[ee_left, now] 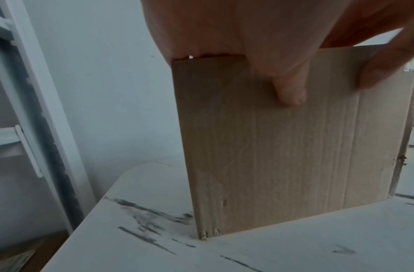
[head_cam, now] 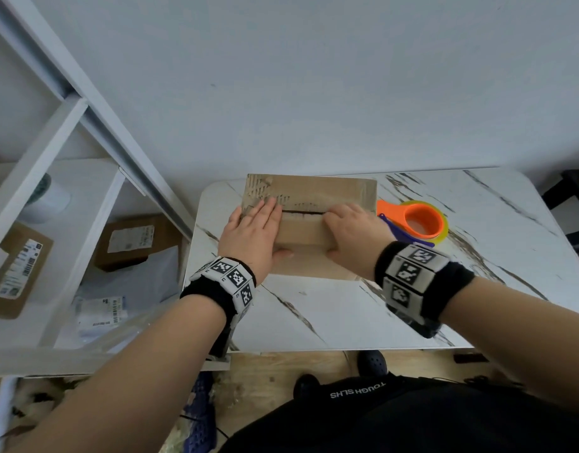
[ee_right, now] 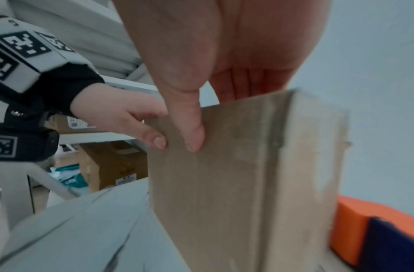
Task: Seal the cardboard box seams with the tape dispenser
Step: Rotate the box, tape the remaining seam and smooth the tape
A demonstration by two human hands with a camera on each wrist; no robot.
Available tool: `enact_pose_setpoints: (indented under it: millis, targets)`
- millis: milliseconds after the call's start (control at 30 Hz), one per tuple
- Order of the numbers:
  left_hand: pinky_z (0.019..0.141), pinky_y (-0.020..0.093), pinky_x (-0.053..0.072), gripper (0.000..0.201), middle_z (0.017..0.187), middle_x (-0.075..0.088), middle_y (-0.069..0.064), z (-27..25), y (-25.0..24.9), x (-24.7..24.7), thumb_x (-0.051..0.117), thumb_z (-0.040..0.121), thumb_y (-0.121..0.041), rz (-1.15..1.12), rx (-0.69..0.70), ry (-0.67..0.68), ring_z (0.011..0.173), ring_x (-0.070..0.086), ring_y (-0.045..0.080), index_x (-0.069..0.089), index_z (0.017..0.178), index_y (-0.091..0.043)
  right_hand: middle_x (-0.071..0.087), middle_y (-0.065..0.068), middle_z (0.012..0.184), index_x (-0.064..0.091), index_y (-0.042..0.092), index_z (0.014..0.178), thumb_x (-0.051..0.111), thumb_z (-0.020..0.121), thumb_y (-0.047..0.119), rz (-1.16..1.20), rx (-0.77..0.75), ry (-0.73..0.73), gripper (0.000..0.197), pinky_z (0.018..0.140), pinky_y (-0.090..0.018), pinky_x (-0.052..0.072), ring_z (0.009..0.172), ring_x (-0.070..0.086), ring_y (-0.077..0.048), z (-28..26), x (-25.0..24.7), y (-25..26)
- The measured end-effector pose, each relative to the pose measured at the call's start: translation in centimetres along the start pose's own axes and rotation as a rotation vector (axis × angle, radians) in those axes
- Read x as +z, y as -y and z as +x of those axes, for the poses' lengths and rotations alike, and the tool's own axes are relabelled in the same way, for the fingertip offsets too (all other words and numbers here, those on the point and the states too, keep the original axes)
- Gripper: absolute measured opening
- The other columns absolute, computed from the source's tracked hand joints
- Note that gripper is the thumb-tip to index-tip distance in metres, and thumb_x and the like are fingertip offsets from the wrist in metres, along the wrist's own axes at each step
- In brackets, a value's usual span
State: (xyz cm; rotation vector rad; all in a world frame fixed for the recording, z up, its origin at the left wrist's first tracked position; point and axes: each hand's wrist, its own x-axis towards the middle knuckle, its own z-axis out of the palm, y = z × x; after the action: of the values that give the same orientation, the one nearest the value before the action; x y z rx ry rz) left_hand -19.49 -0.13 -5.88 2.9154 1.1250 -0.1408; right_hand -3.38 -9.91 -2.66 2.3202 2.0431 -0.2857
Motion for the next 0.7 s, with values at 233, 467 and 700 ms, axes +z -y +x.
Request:
enact_pose_setpoints:
  millis: [233,467,700]
  targets:
    - [0.117,0.042,0.001,0.084,0.159,0.0,-0.002,0.1,1.7,-0.5,0.047,0.081,-0.065,-0.068,0.03,0.025,0.146,-0.006,0.022,0.011,0.148,-0.03,0.052,-0.001,0.13,0.053,0.013,0.123,0.059,0.084,0.036,-0.043,0.081,-0.036,0.046,0.107,-0.03,0.024,0.126,0.038,-0.022,-2.6,-0.3,-2.4]
    - [0.108,0.02,-0.011,0.085,0.159,-0.002,0.002,-1.4,1.5,-0.6,0.054,0.088,-0.042,-0.058,0.112,-0.018,0.146,-0.002,0.015,0.001,0.149,-0.015,0.045,0.0,0.142,0.047,0.017,0.13,0.049,0.087,0.006,-0.036,0.148,-0.063,0.045,0.114,-0.032,0.018,0.135,0.034,-0.018,-1.0,-0.8,-3.8]
    - [0.113,0.036,0.002,0.089,0.144,0.043,0.01,-2.3,1.4,-0.9,0.077,0.066,-0.045,0.04,0.209,-0.02,0.134,0.039,0.024,0.04,0.138,-0.008,0.039,-0.008,0.14,0.037,0.017,0.136,0.062,0.077,0.026,-0.025,0.165,-0.027,0.065,0.112,-0.037,0.023,0.133,0.033,-0.026,0.9,-0.2,-0.9]
